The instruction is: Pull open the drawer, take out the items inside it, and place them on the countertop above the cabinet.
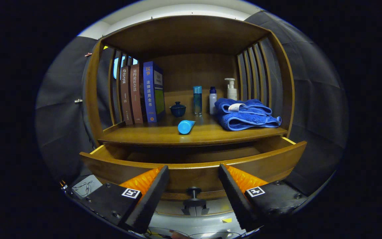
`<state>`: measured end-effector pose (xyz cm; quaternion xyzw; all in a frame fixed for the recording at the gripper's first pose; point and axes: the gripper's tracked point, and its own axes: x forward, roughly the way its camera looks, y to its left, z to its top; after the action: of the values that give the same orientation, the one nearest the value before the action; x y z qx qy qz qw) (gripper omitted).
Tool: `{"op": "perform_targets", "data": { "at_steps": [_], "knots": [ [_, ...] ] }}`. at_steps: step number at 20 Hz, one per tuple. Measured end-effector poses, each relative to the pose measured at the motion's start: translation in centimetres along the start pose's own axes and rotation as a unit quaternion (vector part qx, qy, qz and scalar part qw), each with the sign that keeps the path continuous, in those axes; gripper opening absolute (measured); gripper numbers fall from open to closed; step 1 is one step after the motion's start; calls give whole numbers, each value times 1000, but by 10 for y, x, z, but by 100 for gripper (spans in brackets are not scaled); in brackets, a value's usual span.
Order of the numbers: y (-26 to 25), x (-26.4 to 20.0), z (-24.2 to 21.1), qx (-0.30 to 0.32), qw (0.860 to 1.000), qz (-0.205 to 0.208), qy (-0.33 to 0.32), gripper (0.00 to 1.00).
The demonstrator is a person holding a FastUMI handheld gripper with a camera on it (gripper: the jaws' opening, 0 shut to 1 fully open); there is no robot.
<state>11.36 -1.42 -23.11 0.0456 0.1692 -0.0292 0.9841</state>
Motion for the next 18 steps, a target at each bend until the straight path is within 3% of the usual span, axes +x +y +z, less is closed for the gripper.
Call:
{"op": "perform_targets", "data": {
  "at_steps": [9,18],
  "knots": [
    [3,43,9,0,1000,-3,2,100],
    [3,51,10,-2,1000,-10,-1,100]
  ]
}}
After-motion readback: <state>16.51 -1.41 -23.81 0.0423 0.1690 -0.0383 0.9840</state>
